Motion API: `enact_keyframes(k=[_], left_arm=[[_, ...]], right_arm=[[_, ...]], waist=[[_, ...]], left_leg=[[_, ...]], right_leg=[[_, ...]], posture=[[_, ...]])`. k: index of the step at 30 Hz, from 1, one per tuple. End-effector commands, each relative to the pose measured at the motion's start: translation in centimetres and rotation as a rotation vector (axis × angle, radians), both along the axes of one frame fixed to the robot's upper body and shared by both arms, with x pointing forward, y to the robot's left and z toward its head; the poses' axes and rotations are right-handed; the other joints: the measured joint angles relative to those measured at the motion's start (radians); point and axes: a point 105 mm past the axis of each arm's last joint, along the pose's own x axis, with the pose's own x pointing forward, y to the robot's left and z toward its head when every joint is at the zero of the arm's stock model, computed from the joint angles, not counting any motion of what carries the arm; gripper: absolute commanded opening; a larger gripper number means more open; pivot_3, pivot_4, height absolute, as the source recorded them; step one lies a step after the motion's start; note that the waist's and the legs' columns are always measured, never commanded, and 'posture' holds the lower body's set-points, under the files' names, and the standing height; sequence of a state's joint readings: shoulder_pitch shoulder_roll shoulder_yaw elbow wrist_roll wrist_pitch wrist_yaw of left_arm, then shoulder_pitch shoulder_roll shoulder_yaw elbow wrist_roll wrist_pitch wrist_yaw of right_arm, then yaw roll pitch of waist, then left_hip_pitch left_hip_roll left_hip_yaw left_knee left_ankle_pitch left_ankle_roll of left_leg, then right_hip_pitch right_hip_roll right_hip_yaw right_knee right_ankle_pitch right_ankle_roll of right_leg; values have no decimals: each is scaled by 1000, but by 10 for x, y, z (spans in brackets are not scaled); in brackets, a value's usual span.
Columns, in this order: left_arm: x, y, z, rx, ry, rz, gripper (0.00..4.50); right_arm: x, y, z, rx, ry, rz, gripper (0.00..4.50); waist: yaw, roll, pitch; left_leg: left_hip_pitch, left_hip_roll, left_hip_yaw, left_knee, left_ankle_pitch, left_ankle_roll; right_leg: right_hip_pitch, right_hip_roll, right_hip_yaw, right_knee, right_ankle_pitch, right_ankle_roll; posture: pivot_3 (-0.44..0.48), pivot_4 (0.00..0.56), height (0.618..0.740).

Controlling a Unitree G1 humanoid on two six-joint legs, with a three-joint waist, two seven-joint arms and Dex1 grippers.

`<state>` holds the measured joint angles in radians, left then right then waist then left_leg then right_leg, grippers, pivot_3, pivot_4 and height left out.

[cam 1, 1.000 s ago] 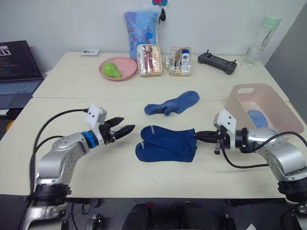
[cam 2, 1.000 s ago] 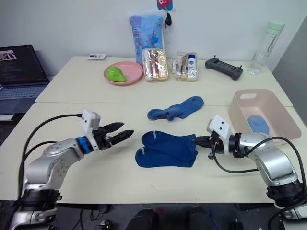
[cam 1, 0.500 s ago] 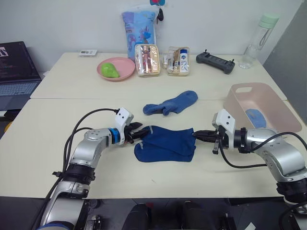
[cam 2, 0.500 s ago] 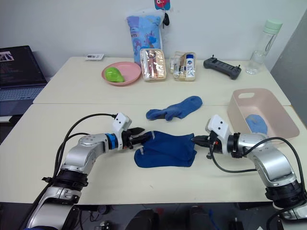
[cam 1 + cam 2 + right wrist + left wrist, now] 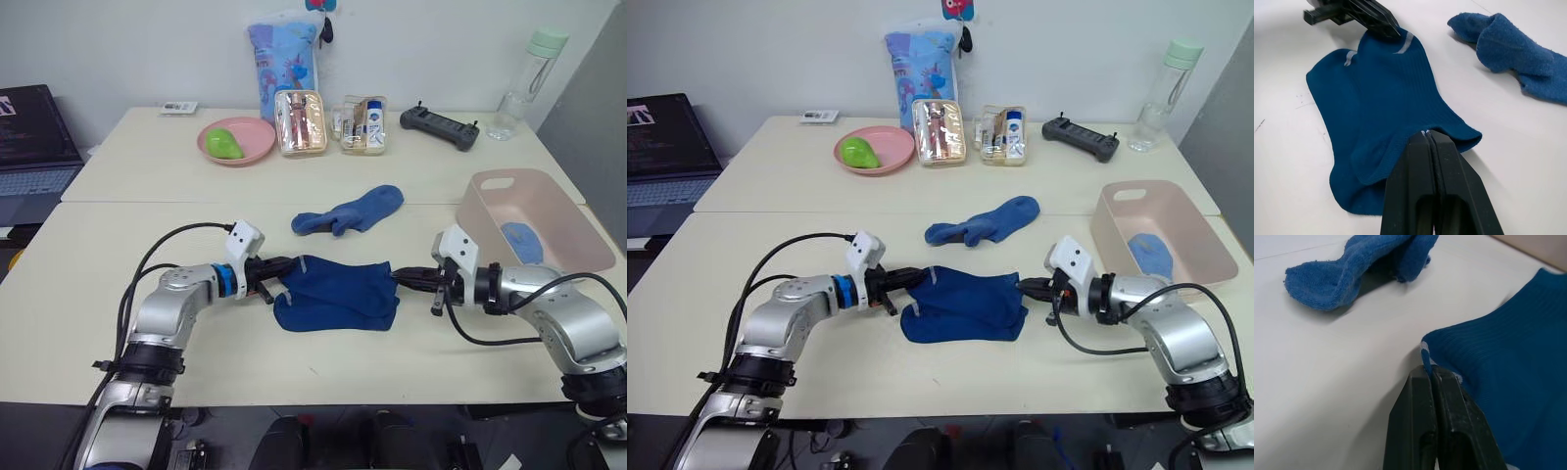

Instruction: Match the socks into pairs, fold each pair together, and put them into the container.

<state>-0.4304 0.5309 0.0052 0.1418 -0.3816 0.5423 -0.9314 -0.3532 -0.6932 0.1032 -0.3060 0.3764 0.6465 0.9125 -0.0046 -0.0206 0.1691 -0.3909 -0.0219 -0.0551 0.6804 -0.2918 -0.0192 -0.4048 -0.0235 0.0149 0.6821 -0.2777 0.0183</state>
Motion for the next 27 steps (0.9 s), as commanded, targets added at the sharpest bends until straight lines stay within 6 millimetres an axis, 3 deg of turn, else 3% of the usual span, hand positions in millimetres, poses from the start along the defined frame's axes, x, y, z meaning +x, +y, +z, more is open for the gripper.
enact_keyframes(k=[1, 6, 14, 27], left_arm=[[-16, 3, 32, -86, -47, -6, 49], [-39, 1, 43, -167, -12, 4, 49], [-72, -5, 30, -207, 61, 61, 49], [-73, 0, 9, -198, 95, 123, 49]], right_arm=[[4, 0, 17, 39, -54, -11, 0], [6, -2, 14, 28, -51, -21, 0], [8, -5, 11, 7, -37, -13, 0], [5, -5, 2, -23, 11, 6, 0]], waist=[[0, 0, 0], [-1, 0, 0], [0, 0, 0], [2, 0, 0]], left_leg=[[0, 0, 0, 0, 0, 0], [0, 0, 0, 0, 0, 0], [0, 0, 0, 0, 0, 0], [0, 0, 0, 0, 0, 0]], right_leg=[[0, 0, 0, 0, 0, 0], [0, 0, 0, 0, 0, 0], [0, 0, 0, 0, 0, 0], [1, 0, 0, 0, 0, 0]], posture=[[0, 150, 740], [0, 150, 740], [0, 150, 740], [0, 150, 740]])
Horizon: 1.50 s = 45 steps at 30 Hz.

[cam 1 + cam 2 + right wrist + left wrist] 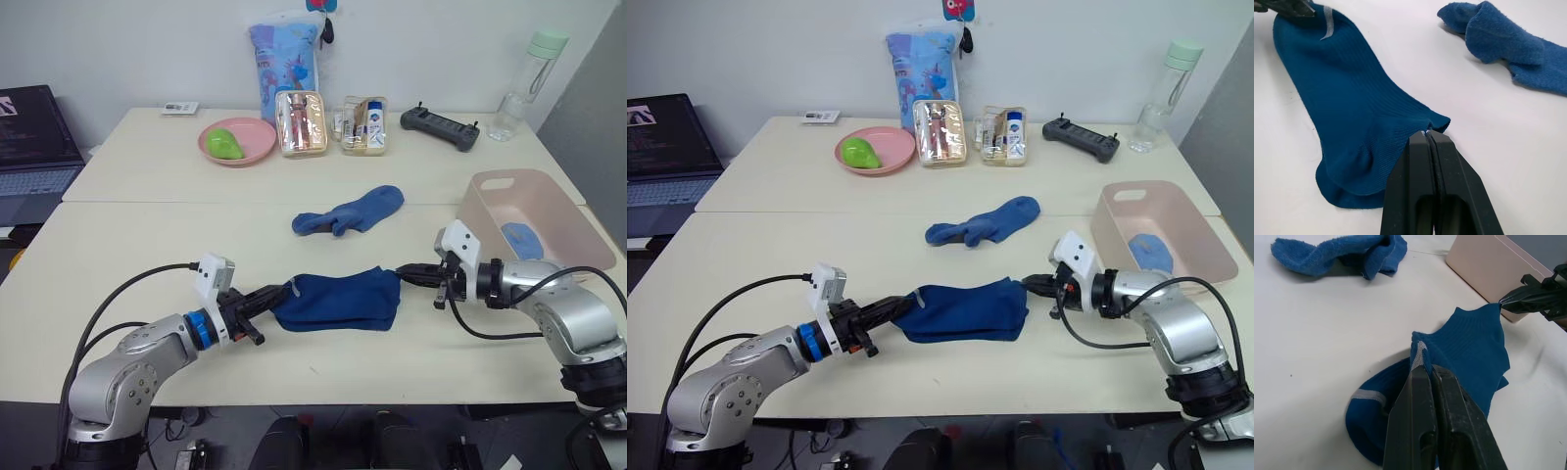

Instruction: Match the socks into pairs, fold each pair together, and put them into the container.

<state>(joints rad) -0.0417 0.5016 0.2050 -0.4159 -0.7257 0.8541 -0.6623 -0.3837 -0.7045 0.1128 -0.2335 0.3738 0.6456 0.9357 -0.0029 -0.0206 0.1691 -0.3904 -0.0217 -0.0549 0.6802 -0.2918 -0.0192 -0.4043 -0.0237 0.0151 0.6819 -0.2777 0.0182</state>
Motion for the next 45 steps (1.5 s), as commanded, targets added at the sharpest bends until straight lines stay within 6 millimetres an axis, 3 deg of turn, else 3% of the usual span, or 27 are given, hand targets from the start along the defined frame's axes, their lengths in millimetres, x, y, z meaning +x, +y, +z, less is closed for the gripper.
enact_keyframes(k=[1, 9, 22, 36, 40, 45], left_arm=[[1, 1, 1, 5, -20, -6, 49], [5, -2, -12, 35, -8, -29, 49], [11, -1, -8, 31, -35, -16, 49], [13, 8, -23, 90, -28, 29, 49], [11, 12, -22, 110, -35, 21, 925], [9, 35, -4, 155, -70, 0, 2593]], right_arm=[[-4, 3, 6, -13, -25, 24, 0], [-9, 7, 3, -13, -10, 27, 0], [-11, 6, -6, -13, 7, 19, 0], [-12, 4, -14, -16, 14, 20, 0], [-11, 2, -6, -2, -17, 7, 900], [-5, 0, 15, 20, -99, -8, 2724]], waist=[[0, 0, 0], [0, 0, 0], [0, 0, 0], [0, 0, 0], [0, 0, 0], [-1, 0, 0]], left_leg=[[0, 0, 0, 0, 0, 0], [0, 0, 0, 0, 0, 0], [0, 0, 0, 0, 0, 0], [0, 0, 0, 0, 0, 0], [0, 0, 0, 0, 0, 0], [0, 0, 0, 0, 0, 0]], right_leg=[[0, 0, 0, 0, 0, 0], [0, 0, 0, 0, 0, 0], [0, 0, 0, 0, 0, 0], [0, 0, 0, 0, 0, 0], [0, 0, 0, 0, 0, 0], [0, 0, 0, 0, 0, 0]], posture=[[0, 150, 740], [0, 150, 740], [0, 150, 740], [0, 150, 740], [0, 150, 740], [0, 150, 740]])
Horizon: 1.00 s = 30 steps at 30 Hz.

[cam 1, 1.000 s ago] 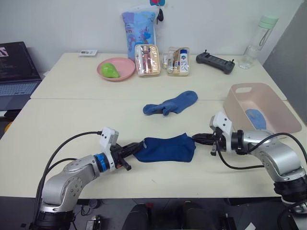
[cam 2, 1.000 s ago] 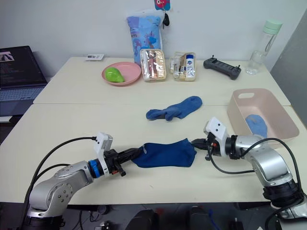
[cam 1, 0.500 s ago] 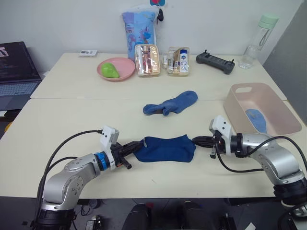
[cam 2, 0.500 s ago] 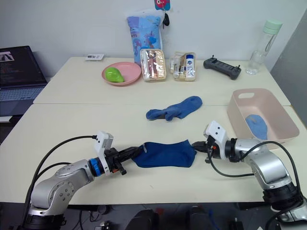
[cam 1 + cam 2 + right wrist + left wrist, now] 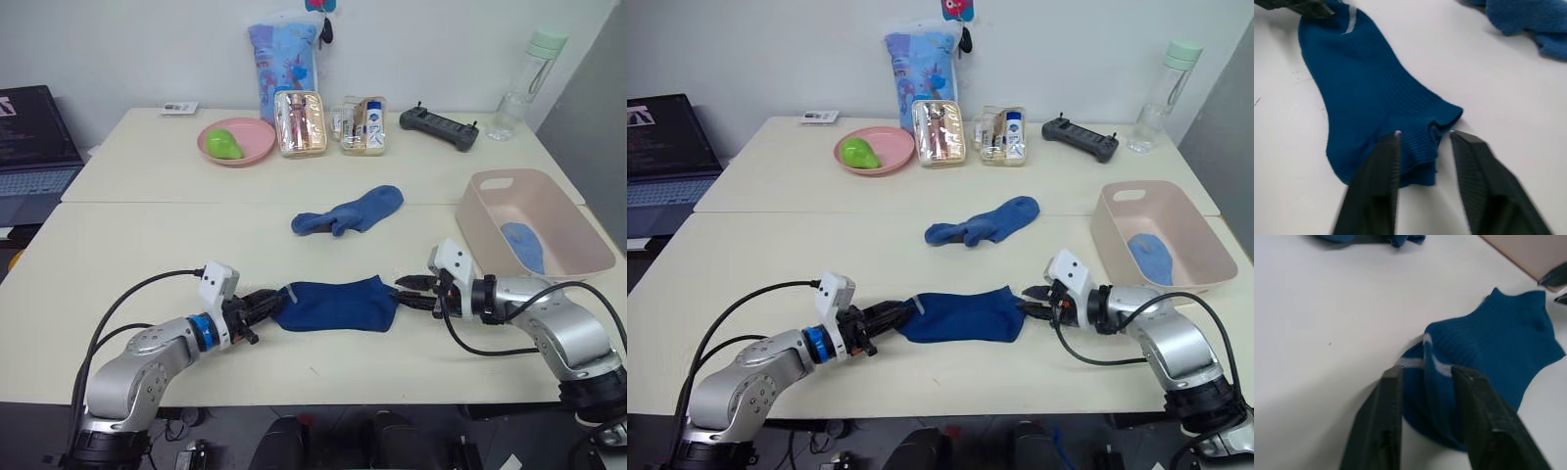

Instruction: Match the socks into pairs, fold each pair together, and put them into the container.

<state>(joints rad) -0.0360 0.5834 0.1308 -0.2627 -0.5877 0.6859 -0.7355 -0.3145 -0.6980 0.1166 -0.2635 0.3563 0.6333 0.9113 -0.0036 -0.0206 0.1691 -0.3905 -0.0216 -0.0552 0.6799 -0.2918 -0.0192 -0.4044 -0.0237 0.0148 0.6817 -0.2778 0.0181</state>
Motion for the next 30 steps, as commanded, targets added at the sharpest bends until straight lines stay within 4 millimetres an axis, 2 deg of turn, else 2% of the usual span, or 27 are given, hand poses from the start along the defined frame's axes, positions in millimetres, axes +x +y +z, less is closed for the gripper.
enact_keyframes(k=[1, 3, 5, 8, 11, 15, 18, 20, 21, 22, 26, 30], left_arm=[[-2, 16, 25, 26, -69, -36, 2951], [0, 22, 32, 58, -94, -42, 3552], [5, 20, 51, 30, -161, -71, 4199], [12, 5, 67, 42, -257, -139, 4199], [20, -24, 69, 82, -349, -218, 3563], [24, -46, 64, 89, -386, -254, 2231], [31, -61, 42, 91, -408, -161, 1226], [29, -60, 25, 105, -390, -121, 569], [28, -58, 19, 111, -380, -102, 201], [27, -56, 12, 126, -368, -93, 36], [22, -53, -5, 144, -326, -95, 36], [17, -35, -26, 167, -251, -54, 36]], right_arm=[[3, 2, 33, 37, -126, 19, 3077], [1, 7, 38, 58, -127, 41, 3762], [-2, 19, 43, 91, -140, 84, 3792], [0, 35, 46, 128, -174, 115, 3792], [1, 55, 42, 173, -191, 125, 3193], [3, 66, 32, 179, -208, 115, 1752], [6, 72, 14, 187, -231, 51, 646], [5, 70, -3, 167, -231, 12, 0], [3, 69, -9, 168, -218, 1, 0], [1, 69, -16, 162, -201, 0, 0], [0, 65, -30, 145, -187, -21, 0], [6, 49, -46, 137, -144, -117, 0]], waist=[[-1, 0, 0], [0, 0, 0], [0, 0, 0], [0, 0, 0], [1, 0, 0], [1, 0, 0], [1, 0, 0], [0, 0, 0], [-1, 0, 0], [-2, 0, 0], [-1, 0, 0], [-2, 0, 0]], left_leg=[[0, 0, 0, 0, 0, 0], [0, 0, 0, 0, 0, 0], [0, 0, 0, 0, 0, 0], [0, 0, 0, 0, 0, 0], [0, 0, 0, 0, 0, 0], [-1, 0, 1, 0, 0, 0], [0, 0, 1, 0, 0, 0], [0, 0, 1, 0, 0, 0], [0, 0, 1, 0, 0, 0], [0, 0, 1, 0, 0, 0], [0, 0, 1, 0, 0, 0], [1, 0, 1, -1, 0, 0]], right_leg=[[0, 0, 0, 0, 0, 0], [0, 0, 0, 0, 0, 0], [0, 0, 0, 0, 0, 0], [0, 0, 0, 0, 0, 0], [0, 0, 0, -1, 0, 0], [0, 0, 1, -1, 0, 0], [0, 0, 0, 0, 0, 0], [0, 0, 1, 0, 0, 0], [0, 0, 1, 0, 0, 0], [-1, 0, 1, 0, 0, 0], [0, 0, 1, 0, 1, -1], [0, 0, 0, 0, 1, -1]], posture=[[0, 150, 740], [0, 150, 740], [0, 150, 740], [0, 150, 740], [0, 150, 740], [0, 150, 740], [0, 150, 740], [0, 150, 740], [0, 150, 740], [0, 150, 740], [0, 150, 740], [0, 150, 740]])
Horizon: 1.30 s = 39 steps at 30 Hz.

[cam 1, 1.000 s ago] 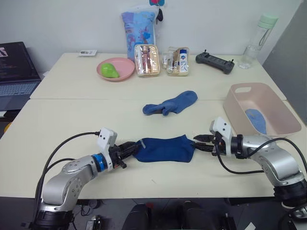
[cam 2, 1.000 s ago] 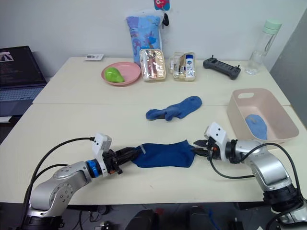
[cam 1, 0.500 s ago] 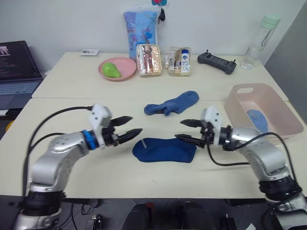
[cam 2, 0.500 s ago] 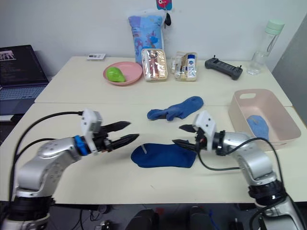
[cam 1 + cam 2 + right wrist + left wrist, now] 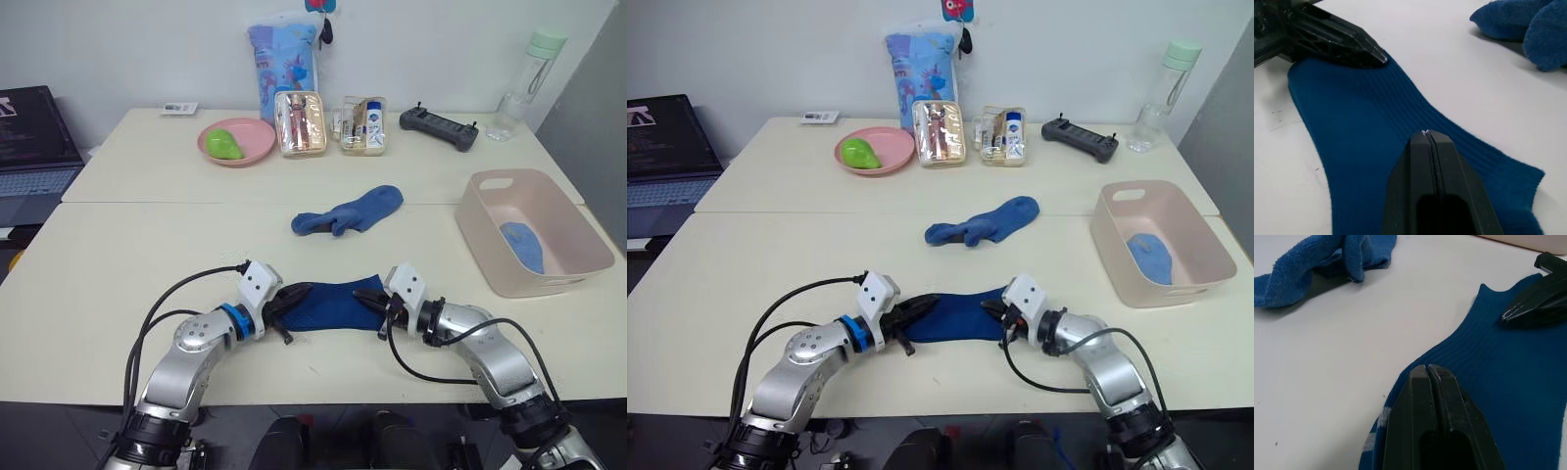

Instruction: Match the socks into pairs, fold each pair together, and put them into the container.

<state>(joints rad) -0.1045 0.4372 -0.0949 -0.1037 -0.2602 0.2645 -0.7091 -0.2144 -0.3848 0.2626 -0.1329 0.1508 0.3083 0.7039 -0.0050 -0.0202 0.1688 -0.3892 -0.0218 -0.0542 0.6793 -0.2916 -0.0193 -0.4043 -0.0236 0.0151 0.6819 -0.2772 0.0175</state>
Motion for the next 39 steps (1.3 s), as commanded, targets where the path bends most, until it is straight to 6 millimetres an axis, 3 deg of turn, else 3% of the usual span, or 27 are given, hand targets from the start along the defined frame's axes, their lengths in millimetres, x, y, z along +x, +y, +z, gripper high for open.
enact_keyframes(k=[1, 5, 10, 16, 20, 27, 33, 34, 38, 39], left_arm=[[-5, 19, -10, 12, 29, 43, 36], [-12, 31, -13, -5, 58, 53, 36], [-13, 28, -6, -32, 45, 21, 36], [-14, 22, 12, -52, -1, -29, 36], [-13, 28, 28, -59, -43, -34, 36], [-20, 33, 47, -37, -62, -95, 2228], [-22, 25, 46, -54, -51, -106, 4144], [-22, 24, 46, -53, -52, -107, 4486], [-21, 22, 46, -45, -61, -113, 4486], [-21, 22, 46, -43, -62, -113, 4499]], right_arm=[[6, -19, -6, 11, 16, -88, 0], [5, -38, -10, 13, 51, -132, 0], [-4, -42, -6, 11, 63, -94, 0], [-20, -34, 24, 89, 79, 11, 0], [-18, -42, 31, 81, 88, -29, 0], [-3, -55, 9, -11, 191, -129, 2353], [-15, -43, -3, -57, 315, -51, 4482], [-18, -42, -6, -68, 336, -38, 4500], [-26, -29, -1, -35, 385, 32, 4500], [-24, -28, 0, -28, 391, 27, 4305]], waist=[[0, 0, 0], [0, 2, -3], [0, 2, -3], [0, 3, -3], [0, 3, -3], [0, 3, -2], [-1, 3, -2], [-1, 3, -2], [-1, 3, -2], [-2, 3, -2]], left_leg=[[0, 0, 0, 0, 0, 0], [2, 0, 0, 0, 0, 0], [15, 0, 0, -3, 0, 1], [15, 0, -1, -3, -1, 1], [15, 0, -1, -3, -1, 1], [14, 0, -1, -3, -1, 1], [14, 0, -1, -3, -1, 1], [14, 0, -1, -3, -1, 1], [14, 0, -1, -3, -1, 1], [14, 1, -2, -3, -1, 1]], right_leg=[[0, 0, 0, 0, 0, 0], [2, 0, 1, 0, 0, 0], [16, 0, 0, -3, -1, 0], [15, 0, 0, -3, -2, 0], [16, 0, 0, -3, -2, 0], [15, 0, 0, -3, -2, 0], [15, 0, -1, -4, -2, 0], [15, 0, 0, -4, -2, 0], [15, 0, -1, -4, -2, 0], [15, 0, -1, -4, -2, 0]], posture=[[0, 150, 740], [0, 150, 740], [0, 150, 740], [0, 150, 740], [0, 150, 740], [0, 150, 740], [0, 150, 740], [0, 150, 740], [0, 150, 740], [0, 150, 740]])
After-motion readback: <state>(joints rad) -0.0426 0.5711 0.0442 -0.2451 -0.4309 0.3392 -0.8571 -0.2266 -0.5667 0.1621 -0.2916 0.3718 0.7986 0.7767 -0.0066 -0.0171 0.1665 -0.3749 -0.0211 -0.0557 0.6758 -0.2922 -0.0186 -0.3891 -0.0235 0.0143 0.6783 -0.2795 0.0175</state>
